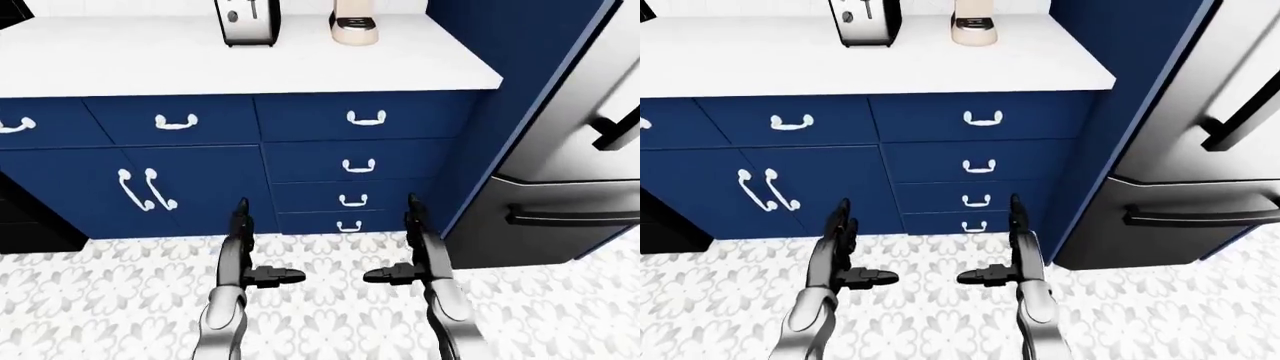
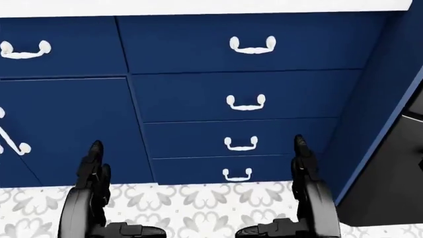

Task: Push down the lever of the toaster to turn it on.

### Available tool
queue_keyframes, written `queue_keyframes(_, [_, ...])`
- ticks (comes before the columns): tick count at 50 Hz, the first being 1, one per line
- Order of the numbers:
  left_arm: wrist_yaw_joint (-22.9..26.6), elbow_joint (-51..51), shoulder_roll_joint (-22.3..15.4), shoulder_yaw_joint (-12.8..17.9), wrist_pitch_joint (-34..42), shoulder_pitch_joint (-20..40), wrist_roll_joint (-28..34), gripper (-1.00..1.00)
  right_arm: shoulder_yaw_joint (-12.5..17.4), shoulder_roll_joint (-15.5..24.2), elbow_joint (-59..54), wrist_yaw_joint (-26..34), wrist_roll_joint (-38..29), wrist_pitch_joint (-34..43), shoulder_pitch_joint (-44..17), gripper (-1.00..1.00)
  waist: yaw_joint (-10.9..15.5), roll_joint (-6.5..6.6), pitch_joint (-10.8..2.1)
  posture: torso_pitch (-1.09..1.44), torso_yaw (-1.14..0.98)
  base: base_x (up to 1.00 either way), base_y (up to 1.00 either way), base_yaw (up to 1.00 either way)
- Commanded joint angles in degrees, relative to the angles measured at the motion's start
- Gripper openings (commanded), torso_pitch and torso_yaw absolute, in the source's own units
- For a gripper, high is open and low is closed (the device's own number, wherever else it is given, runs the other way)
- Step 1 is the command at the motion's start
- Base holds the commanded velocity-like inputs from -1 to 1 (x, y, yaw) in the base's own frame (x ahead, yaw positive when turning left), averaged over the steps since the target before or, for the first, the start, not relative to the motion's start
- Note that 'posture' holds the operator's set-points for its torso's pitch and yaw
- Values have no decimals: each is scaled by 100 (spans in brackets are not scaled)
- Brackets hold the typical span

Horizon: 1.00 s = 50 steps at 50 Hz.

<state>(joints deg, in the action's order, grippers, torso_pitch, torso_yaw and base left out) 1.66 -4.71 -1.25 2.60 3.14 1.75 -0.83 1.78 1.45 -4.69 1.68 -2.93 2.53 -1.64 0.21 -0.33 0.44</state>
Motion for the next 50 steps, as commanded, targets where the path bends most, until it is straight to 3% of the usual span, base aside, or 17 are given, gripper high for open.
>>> queue_keyframes(1, [-38, 445, -20, 26, 200, 282, -97, 100, 52, 48, 383, -24, 21, 182, -341, 100, 0, -2, -138, 0, 0, 0, 0, 0])
queue_keyframes(7, [-189, 521, -180, 237, 1030, 1026, -445, 100, 214, 159, 692, 5, 237, 951, -894, 100, 1, -1, -134, 0, 0, 0, 0, 0])
queue_keyframes(13, [-224, 819, -350, 226, 1809, 1641, -445, 100, 235, 319, 1347, -117, 176, 2175, -1658, 100, -1, -1, -147, 0, 0, 0, 0, 0])
queue_keyframes(18, [-280, 1451, -691, 477, 3370, 2718, -731, 100, 321, 513, 2164, -162, 97, 3498, -2458, 100, 6, 11, -122, 0, 0, 0, 0, 0])
queue_keyframes(27, [-494, 2105, -1180, 707, 4837, 3827, -1187, 100, 723, 1017, 3479, -11, 505, 5896, -3747, 100, 17, 10, -43, 0, 0, 0, 0, 0])
queue_keyframes(31, [-645, 2578, -1359, 904, 5375, 4120, -1424, 100, 729, 1122, 3626, -147, 654, 6274, -4165, 100, 16, 23, 6, 0, 0, 0, 0, 0])
queue_keyframes(36, [-775, 2837, -1572, 1141, 5486, 4035, -1713, 100, 840, 1153, 4047, -269, 929, 6701, -4381, 100, 2, 35, 52, 0, 0, 0, 0, 0])
queue_keyframes(50, [-1206, 3246, -1960, 1390, 5956, 4311, -2509, 100, 1250, 1379, 4779, -609, 1650, 7505, -4772, 100, 22, 59, 116, 0, 0, 0, 0, 0])
